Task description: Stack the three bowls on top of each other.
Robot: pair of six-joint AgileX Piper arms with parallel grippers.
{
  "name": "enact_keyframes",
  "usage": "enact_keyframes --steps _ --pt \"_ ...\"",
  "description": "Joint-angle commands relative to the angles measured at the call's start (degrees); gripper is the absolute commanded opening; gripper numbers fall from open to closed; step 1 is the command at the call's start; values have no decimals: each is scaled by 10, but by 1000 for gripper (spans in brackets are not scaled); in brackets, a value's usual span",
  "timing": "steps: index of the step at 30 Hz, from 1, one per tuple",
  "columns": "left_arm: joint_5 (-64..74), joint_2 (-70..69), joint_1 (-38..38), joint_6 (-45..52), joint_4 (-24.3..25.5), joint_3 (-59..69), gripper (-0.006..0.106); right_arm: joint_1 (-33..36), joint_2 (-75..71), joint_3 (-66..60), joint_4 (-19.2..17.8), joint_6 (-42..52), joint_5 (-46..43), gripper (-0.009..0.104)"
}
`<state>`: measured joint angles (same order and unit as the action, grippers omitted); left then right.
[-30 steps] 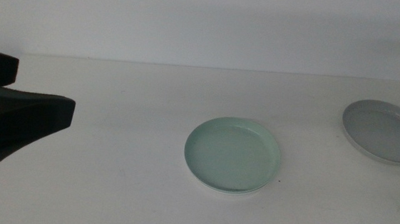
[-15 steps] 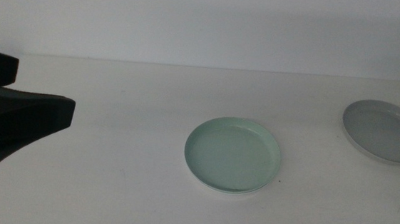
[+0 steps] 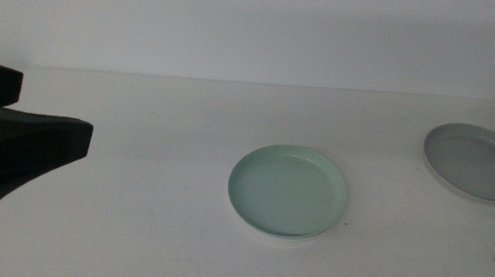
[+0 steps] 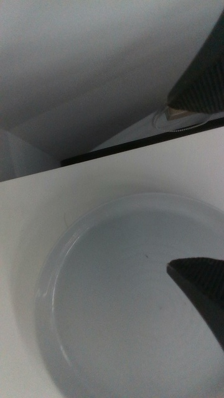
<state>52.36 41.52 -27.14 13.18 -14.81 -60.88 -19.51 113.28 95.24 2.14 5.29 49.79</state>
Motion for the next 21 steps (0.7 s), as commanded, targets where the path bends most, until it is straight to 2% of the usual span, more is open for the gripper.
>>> enact_keyframes --steps 1,16,19,21 --pt "-35 1 0 -2 -14 -13 90 -4 -17 19 -11 6 -28 59" --pt "-35 1 0 -2 -14 -13 90 3 95 19 1 12 -65 51" --pt "-35 1 0 -2 -14 -13 90 4 108 19 1 16 -67 42" --pt "-35 1 0 -2 -14 -13 90 5 111 19 1 16 -69 29"
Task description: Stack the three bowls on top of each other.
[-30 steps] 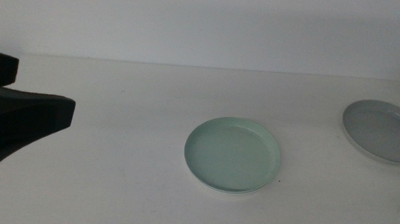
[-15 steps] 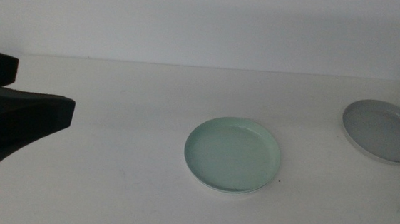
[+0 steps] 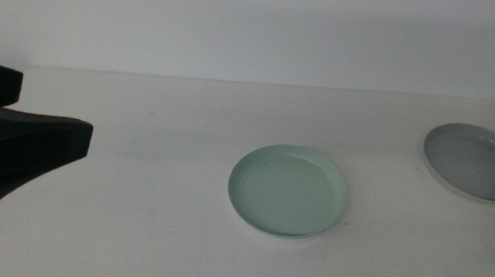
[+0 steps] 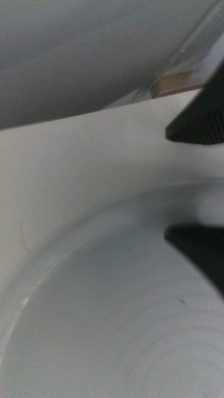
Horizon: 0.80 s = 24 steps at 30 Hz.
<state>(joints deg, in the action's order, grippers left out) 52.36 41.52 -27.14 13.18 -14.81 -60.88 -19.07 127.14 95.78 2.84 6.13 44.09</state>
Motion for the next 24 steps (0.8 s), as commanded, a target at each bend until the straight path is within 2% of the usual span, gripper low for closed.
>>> enact_keyframes --steps 1,4,10,14,24 --pt "-35 1 0 -2 -14 -13 90 0 -27 14 -6 7 -13 23" --pt "-35 1 0 -2 -14 -13 90 0 -28 14 -6 7 -13 0" --pt "-35 1 0 -2 -14 -13 90 14 -67 13 0 -10 6 0" --pt "-35 1 0 -2 -14 -13 90 40 -132 13 20 -10 21 0" --pt "-35 1 0 -2 -14 -13 90 165 -278 -15 75 -10 59 0"
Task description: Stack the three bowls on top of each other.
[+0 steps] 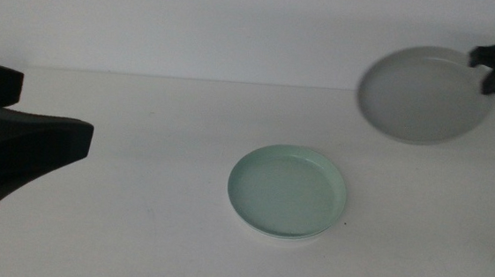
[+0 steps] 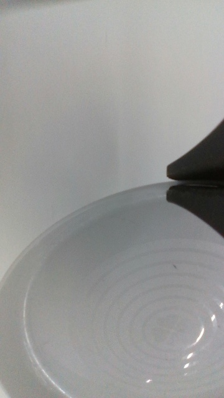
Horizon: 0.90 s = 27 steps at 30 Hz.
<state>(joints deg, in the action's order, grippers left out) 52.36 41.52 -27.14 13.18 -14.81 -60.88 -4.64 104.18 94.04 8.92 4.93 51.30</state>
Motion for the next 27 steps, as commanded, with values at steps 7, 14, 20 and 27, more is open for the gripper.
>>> enact_keyframes --steps 7,14,20,27 --pt "-35 1 0 -2 -14 -13 90 135 -85 -92 30 -1 -41 0" --pt "-35 1 0 -2 -14 -13 90 218 -81 -170 42 -30 -148 0" --pt "-35 1 0 -2 -14 -13 90 239 -49 -181 42 -49 -195 0" --pt "-35 1 0 -2 -14 -13 90 251 -10 -181 42 -49 -203 0"
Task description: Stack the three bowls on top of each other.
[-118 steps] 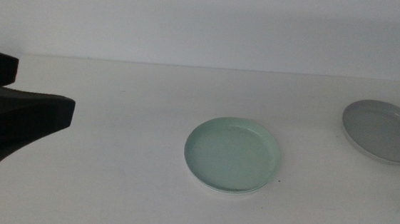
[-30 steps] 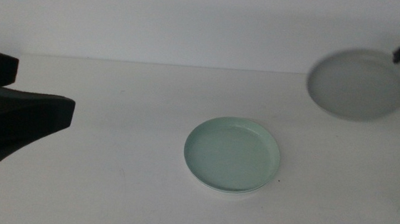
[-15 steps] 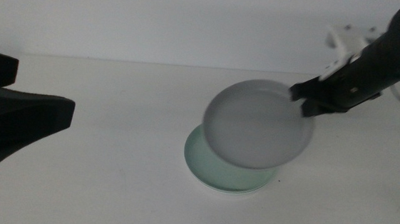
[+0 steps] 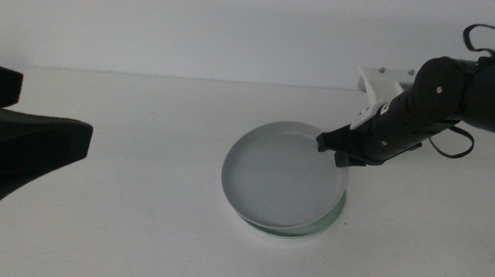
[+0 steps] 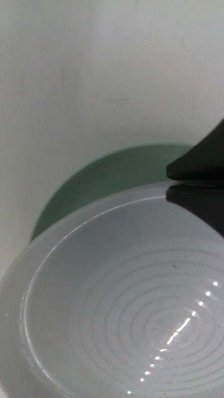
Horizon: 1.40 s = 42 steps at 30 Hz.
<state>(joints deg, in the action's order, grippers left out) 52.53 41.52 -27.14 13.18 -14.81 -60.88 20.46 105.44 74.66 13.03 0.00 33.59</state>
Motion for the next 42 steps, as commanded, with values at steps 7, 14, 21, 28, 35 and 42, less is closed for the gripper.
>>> enact_keyframes --steps 7,14,21,28,35,42 --pt "-36 1 0 -2 -14 -13 90 0 -3 13 -8 0 -45 1" --pt "-36 1 0 -2 -14 -13 90 0 2 13 -13 0 -50 14" --pt "-36 1 0 -2 -14 -13 90 0 -1 16 -16 0 -37 44" --pt "-36 1 0 -2 -14 -13 90 -1 -53 21 -18 4 -34 59" --pt "-36 1 0 -2 -14 -13 90 -1 -121 65 -40 7 -13 59" --pt "-36 1 0 -2 -14 -13 90 -2 -196 95 -56 4 -9 59"
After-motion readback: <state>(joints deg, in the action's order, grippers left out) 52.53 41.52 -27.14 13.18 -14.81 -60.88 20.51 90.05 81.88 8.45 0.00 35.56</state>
